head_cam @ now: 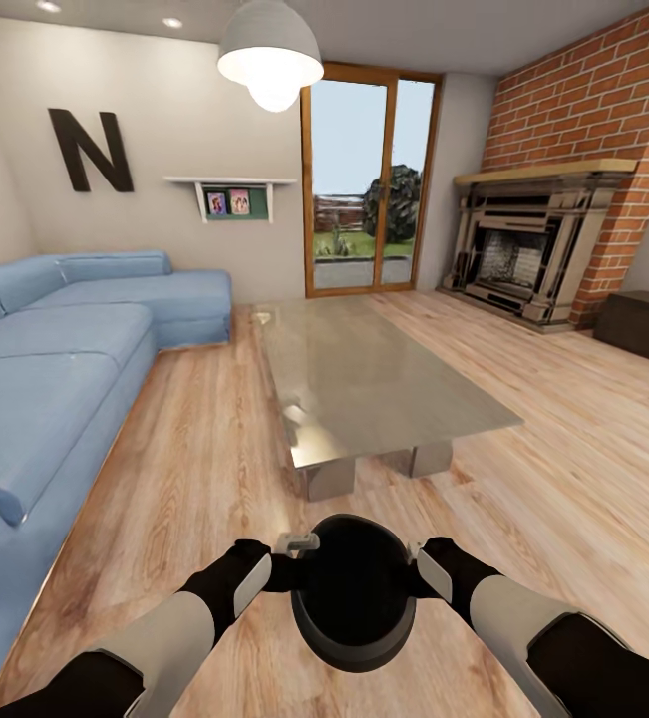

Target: Place each of the two pumpkins and all three candles from the living room inside a cabinet in the living room (use any cabinet), then make sure every cabinet is closed, and position the cauldron so it is next to a table in the living room.

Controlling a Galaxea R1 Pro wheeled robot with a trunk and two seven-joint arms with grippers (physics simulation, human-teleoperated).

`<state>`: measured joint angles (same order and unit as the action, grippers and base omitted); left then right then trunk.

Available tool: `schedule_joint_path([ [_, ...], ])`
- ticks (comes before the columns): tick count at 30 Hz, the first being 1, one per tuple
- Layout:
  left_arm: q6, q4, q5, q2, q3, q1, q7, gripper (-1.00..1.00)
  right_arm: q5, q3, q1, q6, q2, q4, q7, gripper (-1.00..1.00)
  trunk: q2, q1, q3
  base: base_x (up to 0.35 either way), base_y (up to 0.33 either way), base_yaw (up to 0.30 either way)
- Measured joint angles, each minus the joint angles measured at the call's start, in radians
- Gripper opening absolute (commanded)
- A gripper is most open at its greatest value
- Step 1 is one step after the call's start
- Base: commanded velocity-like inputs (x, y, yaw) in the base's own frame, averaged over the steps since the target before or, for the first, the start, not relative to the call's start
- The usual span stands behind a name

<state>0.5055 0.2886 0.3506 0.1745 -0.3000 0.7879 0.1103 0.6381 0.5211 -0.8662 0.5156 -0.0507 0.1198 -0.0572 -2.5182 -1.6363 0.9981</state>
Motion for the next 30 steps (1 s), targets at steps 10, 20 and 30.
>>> schedule_joint_path([
  [10, 0.001, 0.0, -0.002, 0.0, 0.001, 0.0, 0.001, -1.0, 0.002, 0.001, 0.0, 0.0, 0.0, -0.001, 0.0, -1.0, 0.0, 0.0, -0.007, 0.0, -0.231, 0.0],
  [20, 0.001, 0.0, -0.003, 0.0, 0.002, -0.001, 0.001, -1.0, 0.002, 0.002, 0.0, 0.0, 0.0, -0.001, 0.0, -1.0, 0.0, 0.0, -0.008, 0.011, -0.298, 0.125],
  [30, 0.001, 0.0, -0.003, 0.0, 0.002, 0.0, 0.001, -1.0, 0.002, 0.001, 0.0, 0.0, 0.0, -0.001, 0.0, -1.0, 0.0, 0.0, -0.008, 0.146, -0.285, 0.143],
])
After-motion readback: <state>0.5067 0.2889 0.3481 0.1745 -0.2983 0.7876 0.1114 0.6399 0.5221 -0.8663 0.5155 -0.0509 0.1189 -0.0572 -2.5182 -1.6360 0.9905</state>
